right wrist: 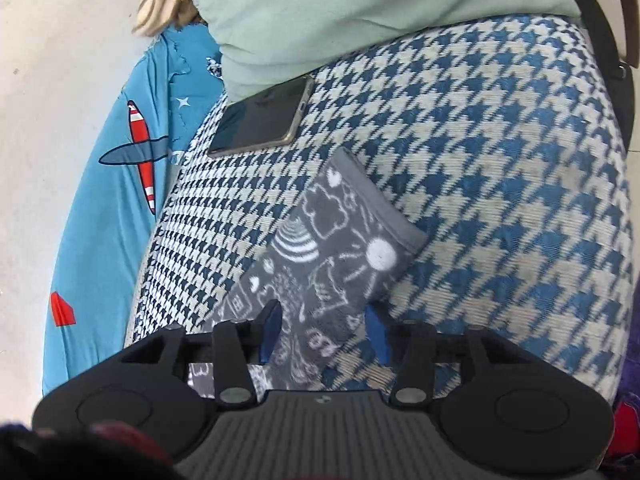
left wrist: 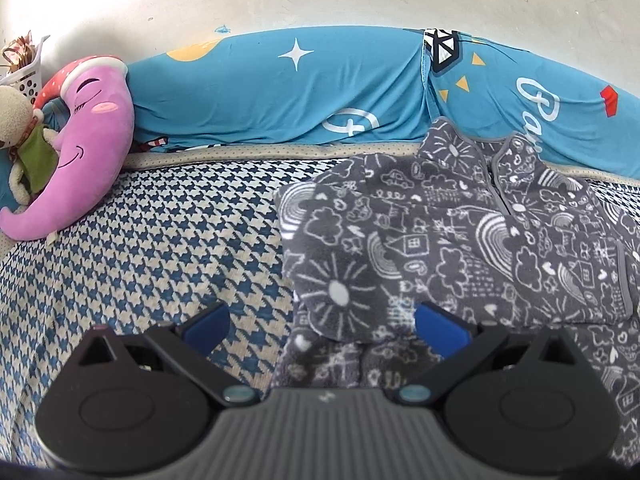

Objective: Fold clothes

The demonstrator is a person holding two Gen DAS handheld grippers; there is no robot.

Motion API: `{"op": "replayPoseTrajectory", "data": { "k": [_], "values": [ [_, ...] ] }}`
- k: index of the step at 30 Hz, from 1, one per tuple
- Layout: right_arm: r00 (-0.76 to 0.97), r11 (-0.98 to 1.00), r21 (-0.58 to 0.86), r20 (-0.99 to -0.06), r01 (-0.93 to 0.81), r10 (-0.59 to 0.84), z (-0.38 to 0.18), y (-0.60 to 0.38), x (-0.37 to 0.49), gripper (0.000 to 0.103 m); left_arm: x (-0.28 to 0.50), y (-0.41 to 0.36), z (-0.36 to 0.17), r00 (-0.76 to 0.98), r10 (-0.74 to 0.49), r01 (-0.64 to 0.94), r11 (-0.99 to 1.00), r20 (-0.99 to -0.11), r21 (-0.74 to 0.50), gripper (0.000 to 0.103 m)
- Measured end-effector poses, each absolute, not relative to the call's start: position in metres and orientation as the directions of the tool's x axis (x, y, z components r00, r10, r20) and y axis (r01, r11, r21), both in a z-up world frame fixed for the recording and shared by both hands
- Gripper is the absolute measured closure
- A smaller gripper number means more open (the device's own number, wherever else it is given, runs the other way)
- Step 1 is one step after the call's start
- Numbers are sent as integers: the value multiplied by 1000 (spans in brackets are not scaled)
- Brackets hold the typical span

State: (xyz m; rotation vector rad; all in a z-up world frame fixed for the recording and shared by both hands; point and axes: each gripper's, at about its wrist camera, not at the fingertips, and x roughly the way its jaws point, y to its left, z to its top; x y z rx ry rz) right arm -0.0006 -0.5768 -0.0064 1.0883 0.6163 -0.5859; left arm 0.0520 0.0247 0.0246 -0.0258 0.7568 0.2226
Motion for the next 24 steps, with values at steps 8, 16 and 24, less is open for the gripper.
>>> {"op": "replayPoseTrajectory", "data": {
  "k": [8, 16, 24],
  "values": [
    [668, 470, 524, -712, 711, -216, -8, -564, 21, 84, 56, 18, 23, 705, 179, -196, 979, -686, 54, 0],
    [747, 462, 618, -644, 636, -166, 2, -557, 20, 91, 56, 14, 22, 705, 181, -193, 979, -685, 61, 0],
    [830, 525, 698, -556, 487, -30, 21, -517, 35, 91, 54, 14, 20, 701, 183, -188, 980, -689, 69, 0]
  ]
}}
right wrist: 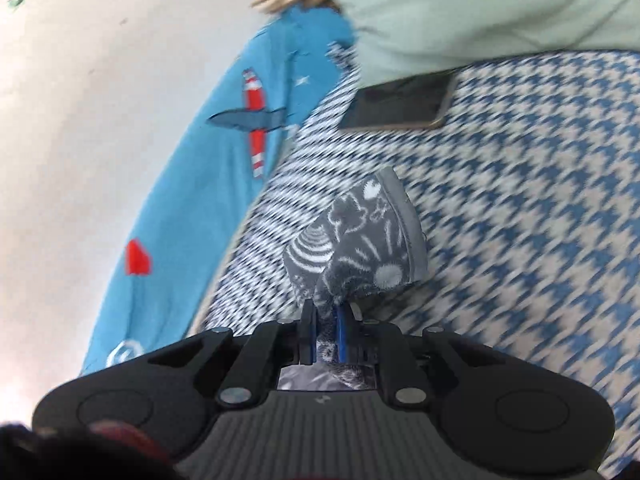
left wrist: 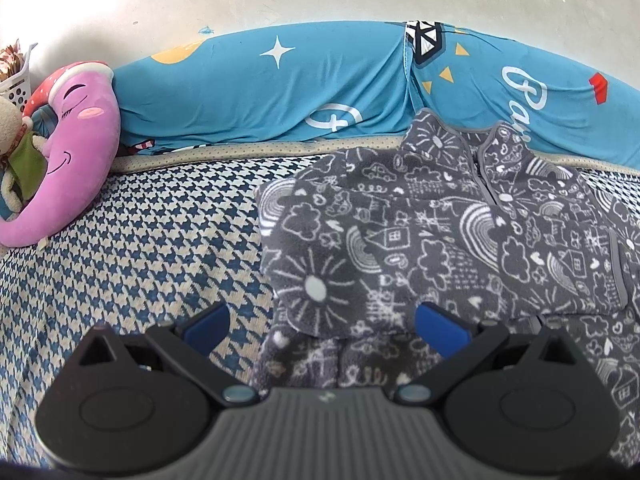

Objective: Fold clothes

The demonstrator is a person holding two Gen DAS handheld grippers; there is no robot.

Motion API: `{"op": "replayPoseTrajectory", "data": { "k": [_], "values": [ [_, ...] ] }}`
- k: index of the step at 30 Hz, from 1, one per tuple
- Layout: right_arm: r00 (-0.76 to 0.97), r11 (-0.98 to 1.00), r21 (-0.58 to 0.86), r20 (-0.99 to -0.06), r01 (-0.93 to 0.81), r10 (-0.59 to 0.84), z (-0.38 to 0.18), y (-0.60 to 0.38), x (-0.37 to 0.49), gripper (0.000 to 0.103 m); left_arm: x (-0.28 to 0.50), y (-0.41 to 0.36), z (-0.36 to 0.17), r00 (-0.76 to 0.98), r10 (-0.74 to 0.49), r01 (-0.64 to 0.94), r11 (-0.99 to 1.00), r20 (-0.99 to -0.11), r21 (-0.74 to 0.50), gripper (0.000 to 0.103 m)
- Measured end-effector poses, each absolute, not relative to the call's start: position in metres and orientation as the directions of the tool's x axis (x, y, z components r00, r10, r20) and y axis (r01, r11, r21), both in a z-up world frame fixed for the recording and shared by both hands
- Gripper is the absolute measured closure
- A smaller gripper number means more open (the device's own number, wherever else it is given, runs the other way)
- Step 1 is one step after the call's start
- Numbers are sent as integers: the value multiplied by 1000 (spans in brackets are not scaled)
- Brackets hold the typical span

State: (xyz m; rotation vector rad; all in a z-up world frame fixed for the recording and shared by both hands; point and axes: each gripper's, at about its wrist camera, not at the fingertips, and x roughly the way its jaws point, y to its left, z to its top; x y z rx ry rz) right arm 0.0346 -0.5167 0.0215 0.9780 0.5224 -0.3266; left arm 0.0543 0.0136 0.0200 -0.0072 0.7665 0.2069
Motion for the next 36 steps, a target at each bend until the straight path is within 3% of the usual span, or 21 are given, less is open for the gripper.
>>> {"op": "replayPoseTrajectory", "data": {
  "k": [19, 36],
  "values": [
    [851, 526, 796, -472, 300, 228, 24, -400, 83, 91, 45, 31, 23, 694, 184, -203, 978, -696, 57, 0],
    [844, 647, 740, -457, 185, 281, 32, -322, 112, 91, 25, 69, 26, 684, 201, -250, 968, -701, 34, 0]
  ]
}}
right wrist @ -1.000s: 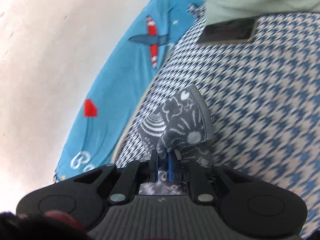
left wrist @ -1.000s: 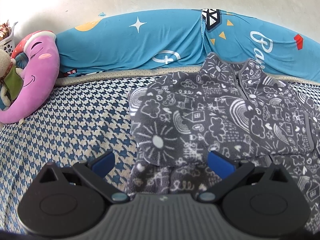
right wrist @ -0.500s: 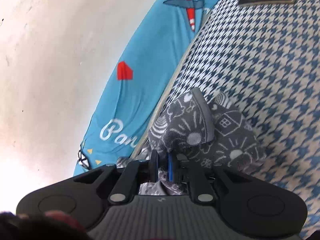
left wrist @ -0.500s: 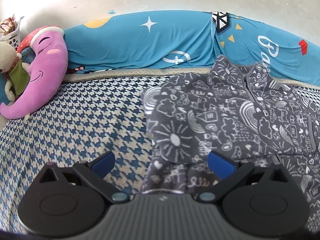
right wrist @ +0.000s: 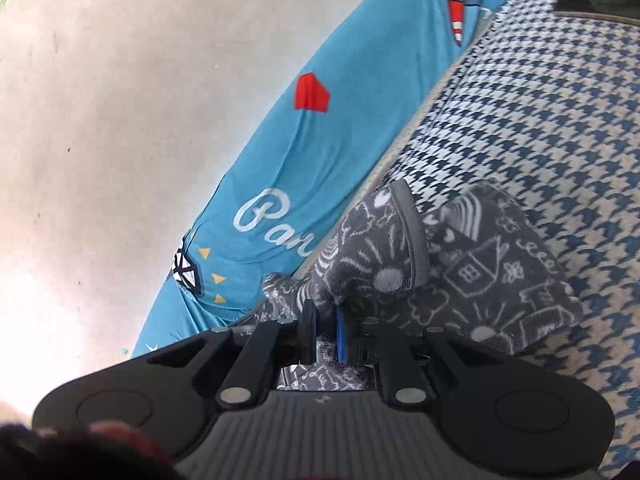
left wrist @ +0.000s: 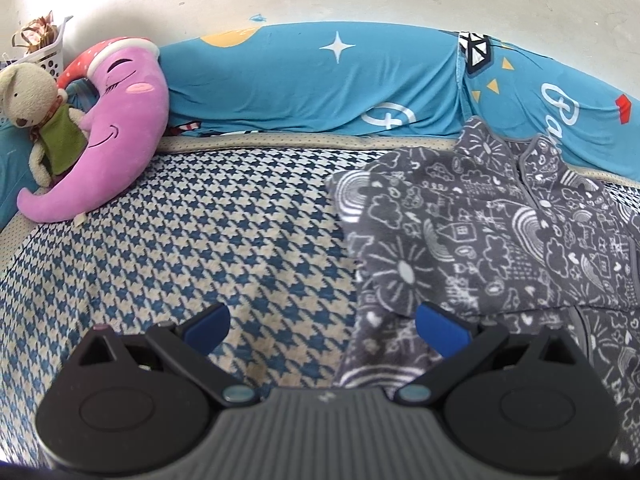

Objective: Fold clothes

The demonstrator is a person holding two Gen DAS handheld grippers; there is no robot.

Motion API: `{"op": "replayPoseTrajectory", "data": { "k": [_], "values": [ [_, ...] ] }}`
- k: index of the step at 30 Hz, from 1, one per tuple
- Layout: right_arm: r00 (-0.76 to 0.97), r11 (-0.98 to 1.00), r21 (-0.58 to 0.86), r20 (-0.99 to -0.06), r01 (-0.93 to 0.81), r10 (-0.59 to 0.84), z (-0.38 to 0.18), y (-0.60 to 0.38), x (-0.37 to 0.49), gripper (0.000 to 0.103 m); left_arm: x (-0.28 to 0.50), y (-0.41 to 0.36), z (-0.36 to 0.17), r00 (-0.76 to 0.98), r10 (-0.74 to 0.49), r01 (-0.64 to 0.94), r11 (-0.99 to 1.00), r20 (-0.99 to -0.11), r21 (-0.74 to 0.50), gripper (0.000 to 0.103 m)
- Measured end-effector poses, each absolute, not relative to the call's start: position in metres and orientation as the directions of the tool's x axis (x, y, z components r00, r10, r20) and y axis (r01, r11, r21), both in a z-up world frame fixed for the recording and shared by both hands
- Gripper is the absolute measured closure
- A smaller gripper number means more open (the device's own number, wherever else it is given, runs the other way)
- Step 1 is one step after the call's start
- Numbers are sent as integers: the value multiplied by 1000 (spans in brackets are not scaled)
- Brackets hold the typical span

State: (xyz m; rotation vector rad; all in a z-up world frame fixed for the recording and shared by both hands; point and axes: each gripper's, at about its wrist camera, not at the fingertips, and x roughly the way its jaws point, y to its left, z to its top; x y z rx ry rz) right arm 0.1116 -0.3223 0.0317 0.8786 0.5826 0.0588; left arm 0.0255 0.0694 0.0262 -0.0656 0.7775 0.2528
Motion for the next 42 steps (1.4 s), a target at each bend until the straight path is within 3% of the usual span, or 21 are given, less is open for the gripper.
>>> {"op": "replayPoseTrajectory", "data": {
  "k": [9, 14, 16, 18, 20, 28, 42],
  "values": [
    [836, 677, 735, -384, 19, 393, 36, -258, 135, 91, 23, 82, 29, 686, 204, -280, 960, -698, 6, 0],
    [760, 720, 668, -367, -186, 537, 34, -193, 138, 91, 23, 92, 32, 690, 220, -311, 950, -689, -9, 0],
    [721, 723, 636, -365, -269, 589, 34, -167, 139, 86, 23, 97, 32, 689, 234, -328, 945, -686, -7, 0],
    [676, 724, 597, -376, -346, 634, 32, -141, 140, 80, 24, 103, 33, 686, 248, -350, 937, -684, -11, 0],
    [623, 760, 520, -459, -389, 633, 26, -119, 136, 76, 24, 108, 32, 681, 257, -367, 930, -686, -15, 0],
    [606, 779, 542, -517, -315, 605, 14, -130, 135, 76, 26, 115, 33, 685, 236, -380, 923, -689, -61, 0],
    [696, 859, 499, -579, -109, 425, 31, -227, 128, 72, 58, 85, 29, 746, 148, -300, 945, -649, -129, 0]
  ]
}}
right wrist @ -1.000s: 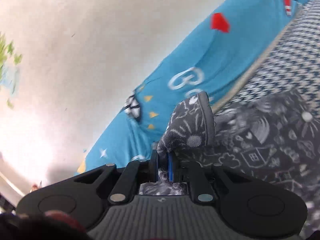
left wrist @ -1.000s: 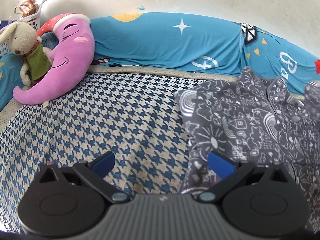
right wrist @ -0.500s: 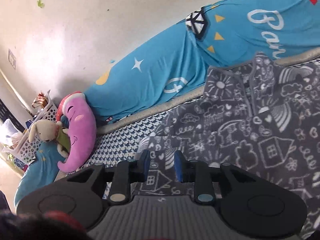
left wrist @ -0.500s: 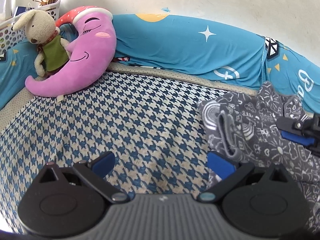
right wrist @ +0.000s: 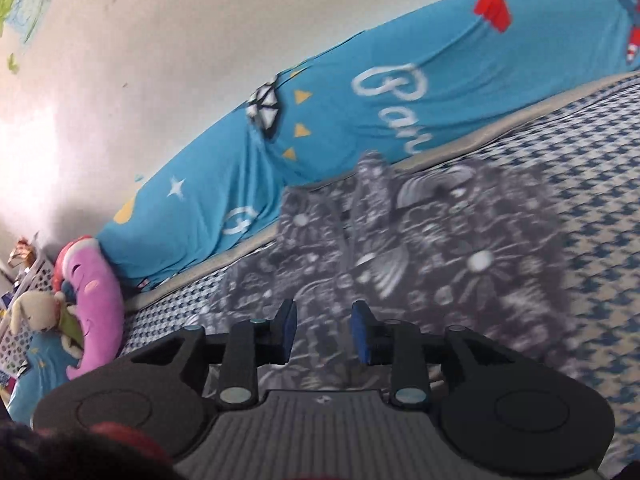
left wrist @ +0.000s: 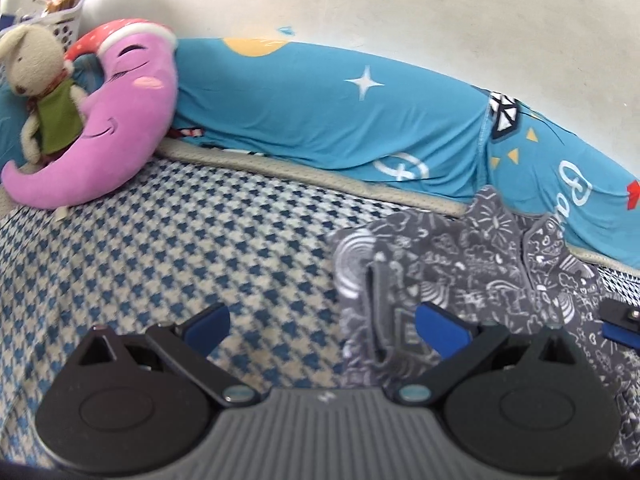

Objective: Fold clothes

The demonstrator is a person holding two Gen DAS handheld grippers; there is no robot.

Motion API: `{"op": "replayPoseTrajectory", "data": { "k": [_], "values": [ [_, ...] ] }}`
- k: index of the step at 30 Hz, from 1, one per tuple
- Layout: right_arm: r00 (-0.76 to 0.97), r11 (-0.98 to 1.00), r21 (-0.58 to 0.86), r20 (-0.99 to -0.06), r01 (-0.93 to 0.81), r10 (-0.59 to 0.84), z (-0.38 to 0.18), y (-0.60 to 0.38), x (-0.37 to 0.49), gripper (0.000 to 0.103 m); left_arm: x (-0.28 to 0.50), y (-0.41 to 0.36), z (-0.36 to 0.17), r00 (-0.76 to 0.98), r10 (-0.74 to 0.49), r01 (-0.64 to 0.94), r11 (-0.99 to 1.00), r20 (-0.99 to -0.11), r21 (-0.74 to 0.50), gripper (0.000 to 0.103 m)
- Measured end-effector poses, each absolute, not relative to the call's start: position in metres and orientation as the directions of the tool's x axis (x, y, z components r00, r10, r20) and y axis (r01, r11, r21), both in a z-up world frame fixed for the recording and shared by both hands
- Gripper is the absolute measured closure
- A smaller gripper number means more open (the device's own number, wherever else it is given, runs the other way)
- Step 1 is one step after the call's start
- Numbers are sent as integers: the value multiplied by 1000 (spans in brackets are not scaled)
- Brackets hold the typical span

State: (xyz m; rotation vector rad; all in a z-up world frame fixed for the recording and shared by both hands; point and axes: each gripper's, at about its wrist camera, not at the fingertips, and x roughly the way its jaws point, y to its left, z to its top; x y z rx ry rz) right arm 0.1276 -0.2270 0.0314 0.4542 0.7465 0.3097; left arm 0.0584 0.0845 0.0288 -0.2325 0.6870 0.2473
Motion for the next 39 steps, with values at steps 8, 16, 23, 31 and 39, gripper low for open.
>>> {"op": "replayPoseTrajectory", "data": {
  "k": [8, 16, 23, 31, 39],
  "values": [
    [753, 886, 463, -591, 23, 290, 35, -295, 132, 71, 94, 68, 21, 759, 161, -260, 963, -631, -67, 0],
    [747, 907, 392, -646, 151, 155, 16, -319, 151, 62, 115, 61, 12, 742, 167, -254, 966, -649, -43, 0],
    [753, 861, 462, -639, 212, 157, -2, -331, 171, 62, 126, 58, 5, 728, 176, -256, 966, -663, -23, 0],
    [777, 874, 484, -562, 30, 285, 18, -287, 178, 62, 127, 78, 18, 742, 143, -289, 950, -655, -120, 0],
    [701, 904, 402, -602, -146, 382, 10, -229, 172, 62, 131, 95, 24, 742, 53, -257, 943, -668, -211, 0]
  ]
}}
